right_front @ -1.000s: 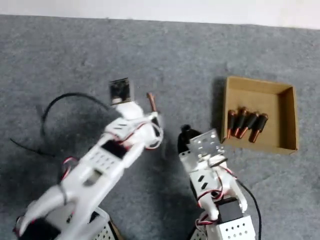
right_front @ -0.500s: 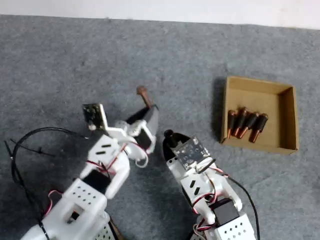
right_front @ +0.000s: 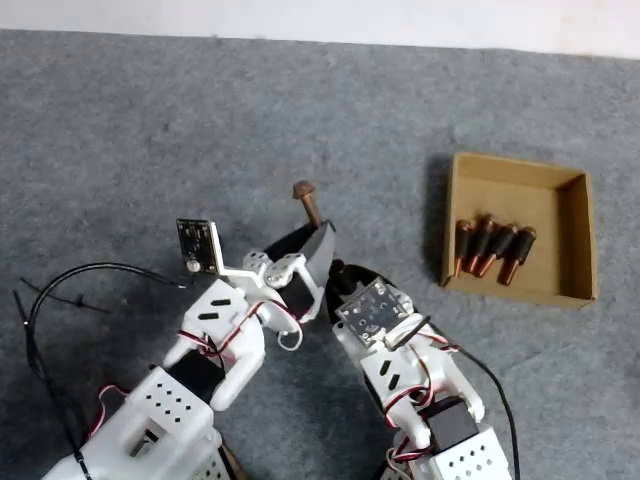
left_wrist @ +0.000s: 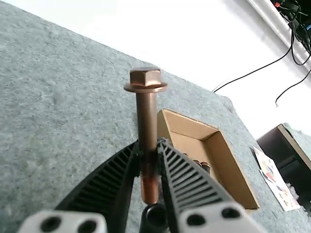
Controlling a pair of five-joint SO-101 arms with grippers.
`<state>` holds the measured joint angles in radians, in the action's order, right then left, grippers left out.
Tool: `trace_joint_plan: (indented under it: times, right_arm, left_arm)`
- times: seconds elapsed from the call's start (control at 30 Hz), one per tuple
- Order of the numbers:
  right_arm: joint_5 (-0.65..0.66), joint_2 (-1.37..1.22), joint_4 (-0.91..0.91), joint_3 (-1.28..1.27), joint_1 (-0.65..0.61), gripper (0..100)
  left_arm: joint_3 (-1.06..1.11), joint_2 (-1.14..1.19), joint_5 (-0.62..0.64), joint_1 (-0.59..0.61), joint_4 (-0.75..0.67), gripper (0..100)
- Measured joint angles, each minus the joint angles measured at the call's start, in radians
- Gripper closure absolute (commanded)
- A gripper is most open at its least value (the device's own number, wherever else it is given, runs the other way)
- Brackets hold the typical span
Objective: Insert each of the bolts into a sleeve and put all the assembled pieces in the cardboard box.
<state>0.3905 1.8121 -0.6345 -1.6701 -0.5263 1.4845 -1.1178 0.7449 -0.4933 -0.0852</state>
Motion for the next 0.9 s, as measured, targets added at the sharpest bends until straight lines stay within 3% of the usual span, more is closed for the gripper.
trace_joint_plan:
  times: [0.5,0.7,0.9]
  right_arm:
    - [0.0,-0.002,0.0,0.0,0.0,99.4]
    - [0.063,-0.002,0.0,0.0,0.0,99.4]
    - [0.075,-0.002,0.0,0.0,0.0,99.4]
  left_arm:
    - [0.0,-0.002,0.0,0.0,0.048,100]
    - [0.006,-0.114,0.0,-0.005,0.054,100]
    - [0.021,-0.244,0.0,-0.034,0.153,100]
